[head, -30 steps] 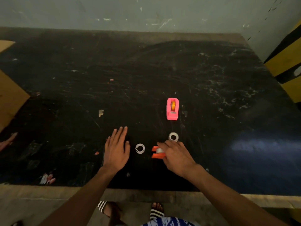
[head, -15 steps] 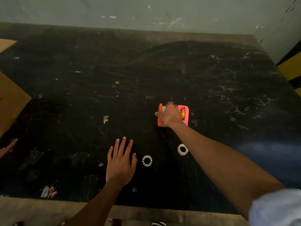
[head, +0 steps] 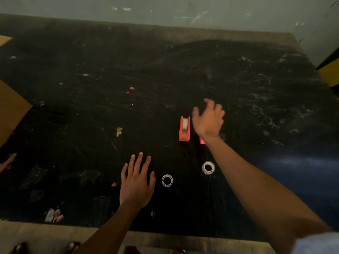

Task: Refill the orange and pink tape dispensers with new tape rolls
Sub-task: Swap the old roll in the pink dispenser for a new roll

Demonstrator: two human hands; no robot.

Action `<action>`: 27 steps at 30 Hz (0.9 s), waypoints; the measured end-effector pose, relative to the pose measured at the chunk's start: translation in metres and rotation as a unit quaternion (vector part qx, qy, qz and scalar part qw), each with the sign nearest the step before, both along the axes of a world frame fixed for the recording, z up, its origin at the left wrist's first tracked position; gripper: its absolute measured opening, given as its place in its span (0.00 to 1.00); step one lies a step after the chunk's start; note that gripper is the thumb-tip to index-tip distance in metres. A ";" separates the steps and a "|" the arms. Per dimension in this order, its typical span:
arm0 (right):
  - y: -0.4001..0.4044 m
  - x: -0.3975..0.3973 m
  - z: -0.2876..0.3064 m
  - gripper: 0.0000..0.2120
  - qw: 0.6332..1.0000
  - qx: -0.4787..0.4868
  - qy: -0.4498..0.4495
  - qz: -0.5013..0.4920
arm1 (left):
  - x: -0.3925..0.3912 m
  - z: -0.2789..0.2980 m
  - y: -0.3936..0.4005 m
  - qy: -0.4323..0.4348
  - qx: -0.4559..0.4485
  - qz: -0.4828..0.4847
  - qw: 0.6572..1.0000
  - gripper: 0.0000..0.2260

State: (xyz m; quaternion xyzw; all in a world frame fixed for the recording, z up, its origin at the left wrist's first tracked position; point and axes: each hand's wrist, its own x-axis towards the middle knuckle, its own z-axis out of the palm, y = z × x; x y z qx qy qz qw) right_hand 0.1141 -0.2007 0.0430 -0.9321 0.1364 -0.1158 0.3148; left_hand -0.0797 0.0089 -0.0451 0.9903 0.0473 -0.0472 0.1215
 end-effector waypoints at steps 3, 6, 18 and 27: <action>-0.024 0.000 -0.009 0.31 0.991 0.048 0.046 -0.119 | -0.001 0.002 -0.001 -0.004 -0.004 0.003 1.000 0.26; -0.034 -0.009 -0.027 0.42 0.974 0.074 0.192 -0.090 | -0.002 0.003 0.000 -0.011 -0.016 0.002 1.000 0.26; -0.065 -0.027 0.001 0.43 0.970 0.210 0.117 0.048 | 0.000 0.007 -0.002 -0.012 -0.020 0.004 1.000 0.25; -0.069 -0.170 0.007 0.38 0.903 0.069 0.135 0.402 | -0.002 0.003 -0.001 -0.024 -0.022 0.005 0.999 0.25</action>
